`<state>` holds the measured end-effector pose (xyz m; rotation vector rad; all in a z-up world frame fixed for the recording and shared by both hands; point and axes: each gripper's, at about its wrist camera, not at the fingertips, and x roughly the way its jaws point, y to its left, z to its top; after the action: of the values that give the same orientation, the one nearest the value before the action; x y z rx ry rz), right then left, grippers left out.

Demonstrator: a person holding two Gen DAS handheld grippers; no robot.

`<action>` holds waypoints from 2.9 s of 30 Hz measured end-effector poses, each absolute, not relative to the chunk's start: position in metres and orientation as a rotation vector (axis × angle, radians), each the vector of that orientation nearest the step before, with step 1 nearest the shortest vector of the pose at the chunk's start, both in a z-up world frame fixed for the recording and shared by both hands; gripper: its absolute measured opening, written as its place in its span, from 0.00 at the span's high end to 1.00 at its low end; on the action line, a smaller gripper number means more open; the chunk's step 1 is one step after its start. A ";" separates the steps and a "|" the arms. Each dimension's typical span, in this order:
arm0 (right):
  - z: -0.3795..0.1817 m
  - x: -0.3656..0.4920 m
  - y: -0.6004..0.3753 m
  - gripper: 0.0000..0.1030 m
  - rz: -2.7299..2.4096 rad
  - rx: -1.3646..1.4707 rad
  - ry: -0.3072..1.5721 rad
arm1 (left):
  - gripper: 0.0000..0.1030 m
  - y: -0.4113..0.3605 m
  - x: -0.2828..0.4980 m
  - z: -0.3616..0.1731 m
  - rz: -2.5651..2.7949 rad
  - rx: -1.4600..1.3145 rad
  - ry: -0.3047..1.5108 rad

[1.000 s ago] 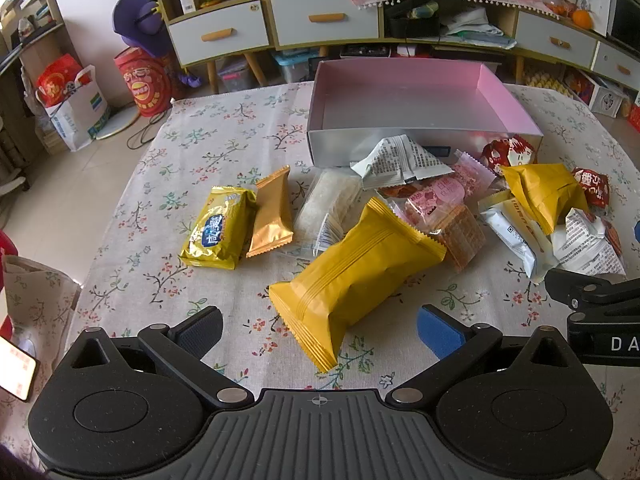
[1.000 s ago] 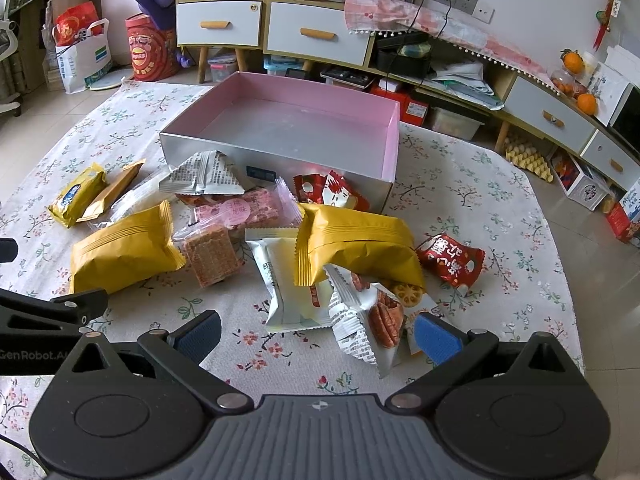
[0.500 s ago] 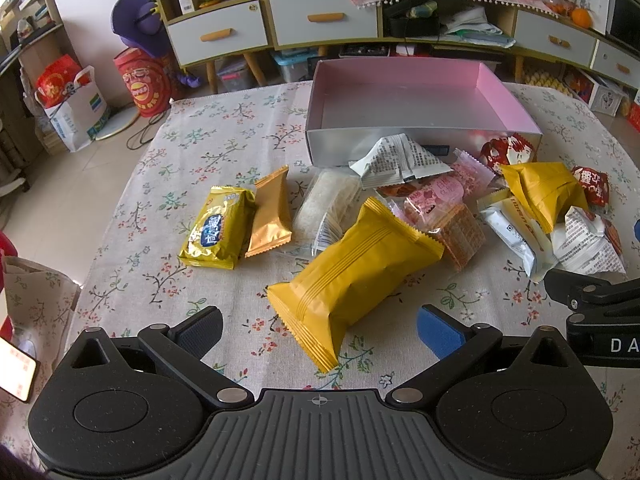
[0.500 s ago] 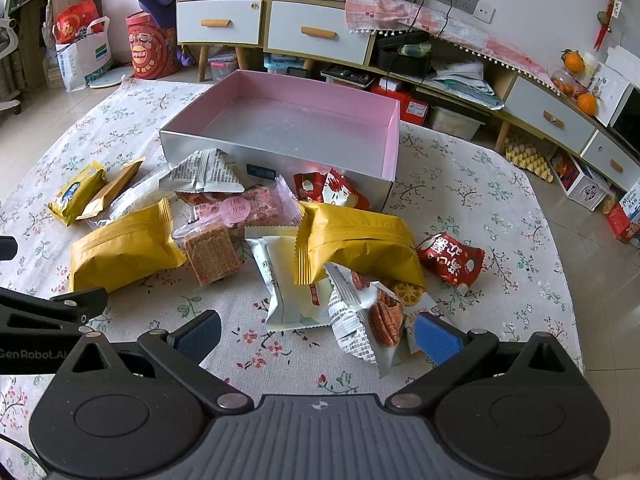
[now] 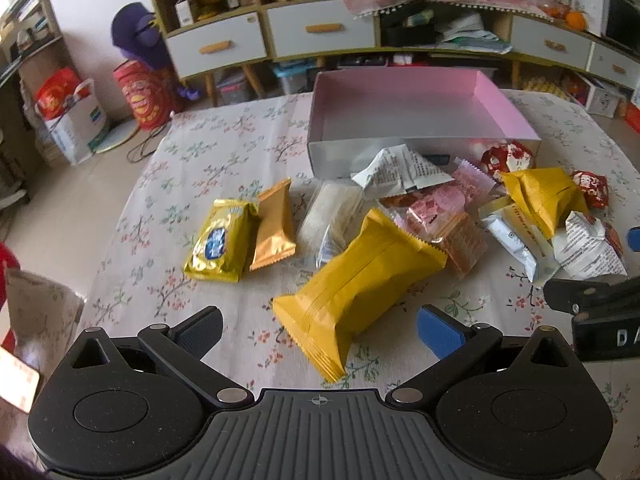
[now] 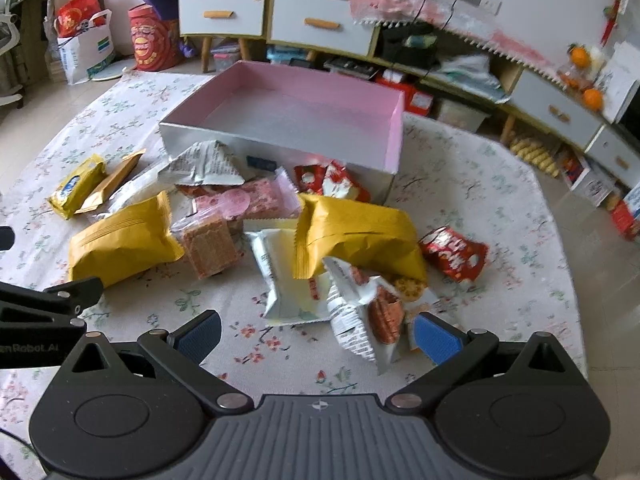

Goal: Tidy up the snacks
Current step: 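Grasp the large yellow pack with the left tool while the right tool grasps the white pecan-cookie packet, then carry the yellow pack into the pink box and release with left while right drops the pecan packet in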

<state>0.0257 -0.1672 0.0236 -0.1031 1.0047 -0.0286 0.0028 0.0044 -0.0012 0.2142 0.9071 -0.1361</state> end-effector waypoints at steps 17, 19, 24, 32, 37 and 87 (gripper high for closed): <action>0.034 0.081 -0.219 0.26 0.133 0.089 1.101 | 0.02 0.006 0.052 -0.005 -0.497 0.281 0.979; 0.031 0.087 -0.229 0.27 0.108 0.134 1.114 | 0.04 0.004 0.054 -0.008 -0.551 0.286 0.989; 0.017 0.103 -0.252 0.39 0.062 0.308 1.146 | 0.14 0.000 0.060 -0.016 -0.596 0.310 1.008; 0.018 0.100 -0.250 0.43 0.087 0.315 1.161 | 0.30 0.002 0.062 -0.031 -0.620 0.335 1.034; 0.013 0.087 -0.248 0.44 0.111 0.243 1.188 | 0.39 -0.001 0.062 -0.034 -0.625 0.349 1.017; 0.056 0.150 -0.250 0.88 0.086 0.480 0.905 | 0.63 -0.041 0.180 0.022 -0.421 0.171 0.788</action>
<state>0.1500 -0.2501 0.0565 0.4805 0.9050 0.0864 0.1797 -0.0406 0.0221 0.1708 0.7885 -0.4211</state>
